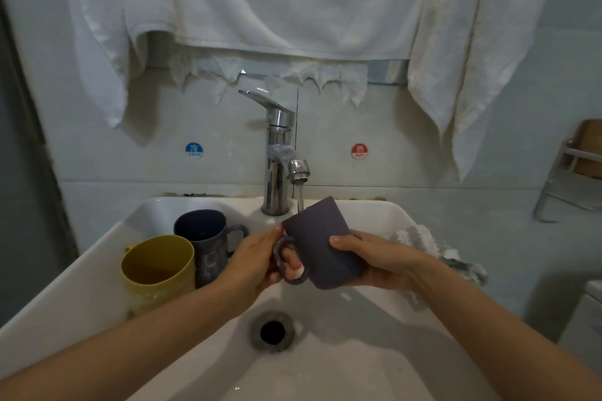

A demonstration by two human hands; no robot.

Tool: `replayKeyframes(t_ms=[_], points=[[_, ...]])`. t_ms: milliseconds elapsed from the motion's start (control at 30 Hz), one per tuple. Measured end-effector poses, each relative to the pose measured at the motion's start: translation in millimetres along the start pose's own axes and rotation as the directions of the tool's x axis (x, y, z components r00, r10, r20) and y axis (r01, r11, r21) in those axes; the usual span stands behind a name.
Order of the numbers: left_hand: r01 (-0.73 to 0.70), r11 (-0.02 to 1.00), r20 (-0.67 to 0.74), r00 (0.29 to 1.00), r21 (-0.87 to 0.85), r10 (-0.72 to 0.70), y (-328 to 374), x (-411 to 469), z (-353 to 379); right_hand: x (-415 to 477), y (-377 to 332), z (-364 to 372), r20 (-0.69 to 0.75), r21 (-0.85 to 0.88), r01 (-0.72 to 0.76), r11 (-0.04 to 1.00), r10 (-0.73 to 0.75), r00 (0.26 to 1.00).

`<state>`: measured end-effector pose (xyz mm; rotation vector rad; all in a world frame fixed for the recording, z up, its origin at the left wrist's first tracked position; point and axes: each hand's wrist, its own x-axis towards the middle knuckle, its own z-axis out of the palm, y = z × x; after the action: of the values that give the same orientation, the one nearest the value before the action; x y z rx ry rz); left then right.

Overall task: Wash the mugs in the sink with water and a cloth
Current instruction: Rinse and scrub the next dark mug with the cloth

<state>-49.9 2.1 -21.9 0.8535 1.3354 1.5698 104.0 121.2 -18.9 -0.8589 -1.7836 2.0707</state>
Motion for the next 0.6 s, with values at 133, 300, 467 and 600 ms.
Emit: replayKeyframes(t_ms=[133, 300, 467, 600], points=[[0.008, 0.997, 0.081, 0.997, -0.071, -0.002, -0.5, -2.5, 6.0, -1.3, 0.1, -2.5, -0.044, 0.075, -0.022, 0.997, 0.025, 0.999], [-0.062, 0.993, 0.13, 0.989, -0.102, 0.075, -1.4, -1.4, 6.2, -1.6, 3.4, -3.2, -0.064, 0.113, -0.023, 0.993, 0.03, 0.997], [-0.156, 0.98, 0.112, 0.984, 0.125, 0.142, -2.6, -5.2, 6.0, -0.4, 5.9, -1.1, -0.06, 0.16, -0.031, 0.987, 0.041, 0.997], [-0.178, 0.931, 0.014, 0.983, 0.319, 0.183, 2.1, -4.6, -0.3, 3.9, 11.3, 0.4, 0.036, 0.029, -0.016, 0.999, 0.015, 0.999]])
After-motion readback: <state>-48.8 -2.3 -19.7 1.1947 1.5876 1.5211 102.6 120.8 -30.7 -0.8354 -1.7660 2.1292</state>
